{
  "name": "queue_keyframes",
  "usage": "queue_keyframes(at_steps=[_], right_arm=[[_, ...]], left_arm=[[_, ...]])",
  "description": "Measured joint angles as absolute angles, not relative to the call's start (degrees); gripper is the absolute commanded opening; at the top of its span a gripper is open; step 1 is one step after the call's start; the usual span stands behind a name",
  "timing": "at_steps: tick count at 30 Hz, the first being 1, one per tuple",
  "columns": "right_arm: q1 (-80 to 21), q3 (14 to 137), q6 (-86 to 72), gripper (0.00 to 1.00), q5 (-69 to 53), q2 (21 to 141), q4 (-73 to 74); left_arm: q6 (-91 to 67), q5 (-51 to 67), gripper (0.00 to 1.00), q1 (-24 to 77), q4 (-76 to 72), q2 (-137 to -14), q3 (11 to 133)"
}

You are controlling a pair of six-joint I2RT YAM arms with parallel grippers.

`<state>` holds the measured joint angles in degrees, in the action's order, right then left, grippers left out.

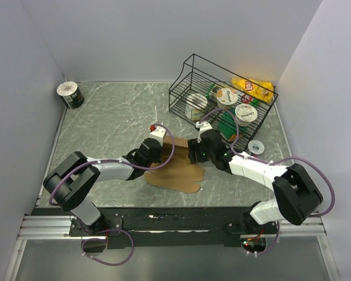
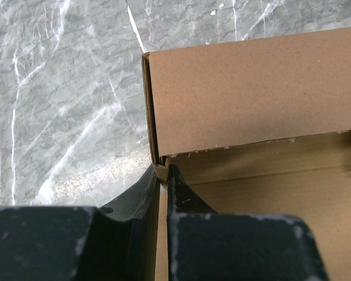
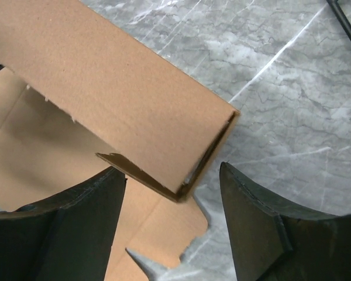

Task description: Fold the paper box

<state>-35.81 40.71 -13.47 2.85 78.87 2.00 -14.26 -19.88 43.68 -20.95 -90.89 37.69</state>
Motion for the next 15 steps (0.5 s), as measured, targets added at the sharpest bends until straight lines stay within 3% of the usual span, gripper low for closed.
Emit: queue_keyframes(at_steps=[9, 15], right_arm=[[-39.3, 39.1, -14.3, 0.54, 11.0, 80.2, -2.0], [-40.1, 38.8, -16.3, 0.51, 15.2, 81.0, -3.3]], left_arm=[[-14.3, -19.5, 0.05, 43.7, -20.9, -90.9, 37.7], [-14.3, -19.1, 0.05, 43.7, -21.1, -90.9, 37.7]])
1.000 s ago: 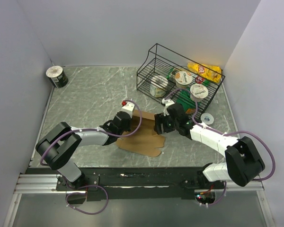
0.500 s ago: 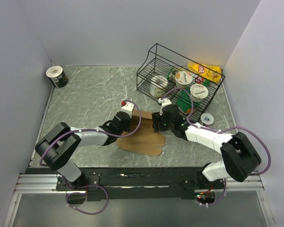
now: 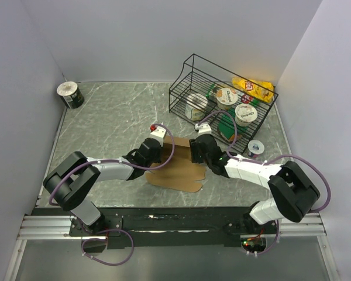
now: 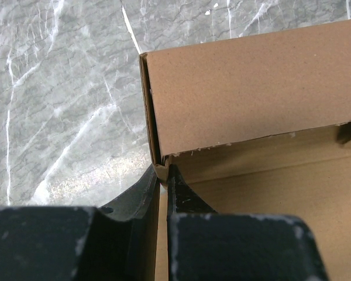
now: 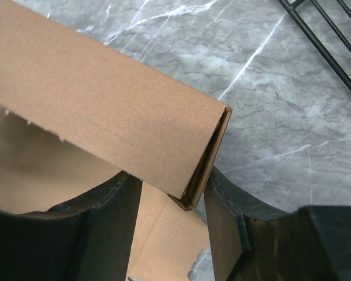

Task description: Fold the paper box

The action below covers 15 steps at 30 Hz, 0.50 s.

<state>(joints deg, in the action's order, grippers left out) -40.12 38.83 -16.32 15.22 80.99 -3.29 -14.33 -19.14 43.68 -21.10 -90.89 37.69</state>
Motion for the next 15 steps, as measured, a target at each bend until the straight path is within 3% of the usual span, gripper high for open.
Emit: queue_keyframes(at_steps=[7, 13, 15], right_arm=[[-41.4, 38.8, -19.3, 0.47, 19.8, 82.2, -4.3], [-41.5, 38.0, -20.3, 0.3, 22.6, 82.6, -5.9], [-41.5, 37.9, -20.7, 0.28, 24.3, 82.6, -5.9]], left_arm=[[-14.4, -19.0, 0.05, 43.7, -21.1, -90.9, 37.7], [-14.5, -18.5, 0.05, 43.7, -21.1, -90.9, 37.7], [-14.6, -18.0, 0.05, 43.7, -21.1, -90.8, 37.7]])
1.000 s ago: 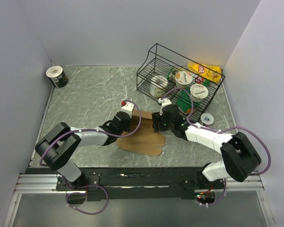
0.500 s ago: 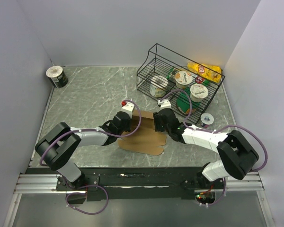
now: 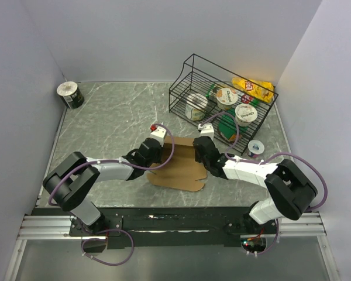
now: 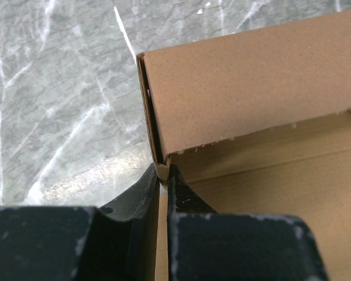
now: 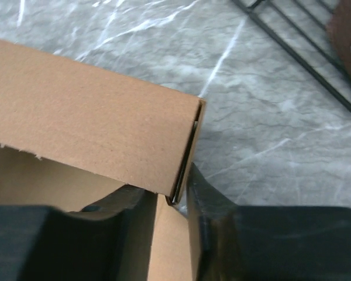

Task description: Fold the paper box

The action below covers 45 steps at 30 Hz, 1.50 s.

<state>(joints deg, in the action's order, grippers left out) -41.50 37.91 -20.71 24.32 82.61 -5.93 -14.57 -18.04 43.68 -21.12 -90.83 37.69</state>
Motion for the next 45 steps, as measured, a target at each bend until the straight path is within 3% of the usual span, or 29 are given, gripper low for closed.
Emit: queue_keyframes(at_steps=[19, 26, 34, 40, 42, 43, 45], right_arm=[[-42.0, 37.9, -22.5, 0.31, 35.8, 86.0, -9.0], [-42.0, 38.7, -21.8, 0.13, 39.0, 87.9, -10.1], [-42.2, 41.8, -24.5, 0.08, 42.3, 90.4, -7.0], [-42.2, 41.1, -23.8, 0.2, 42.2, 90.4, -8.8], [-42.2, 40.6, -22.9, 0.3, 41.8, 90.3, -10.0], [-42.2, 40.5, -22.4, 0.41, 41.7, 90.3, -10.5], [-42.0, 40.3, -21.6, 0.48, 41.1, 90.1, -10.7]], left_arm=[[-17.8, -10.0, 0.03, 43.9, -23.8, -88.7, 35.0], [-19.0, -9.0, 0.02, 43.9, -24.4, -88.7, 34.9], [-19.4, -9.1, 0.02, 43.8, -25.3, -88.7, 34.7], [-19.4, -9.1, 0.03, 43.8, -25.5, -88.7, 34.7], [-19.4, -9.1, 0.03, 43.8, -25.4, -88.7, 34.7], [-19.4, -9.1, 0.03, 43.8, -25.3, -88.7, 34.7], [-19.4, -9.0, 0.04, 43.8, -25.0, -88.7, 34.7]])
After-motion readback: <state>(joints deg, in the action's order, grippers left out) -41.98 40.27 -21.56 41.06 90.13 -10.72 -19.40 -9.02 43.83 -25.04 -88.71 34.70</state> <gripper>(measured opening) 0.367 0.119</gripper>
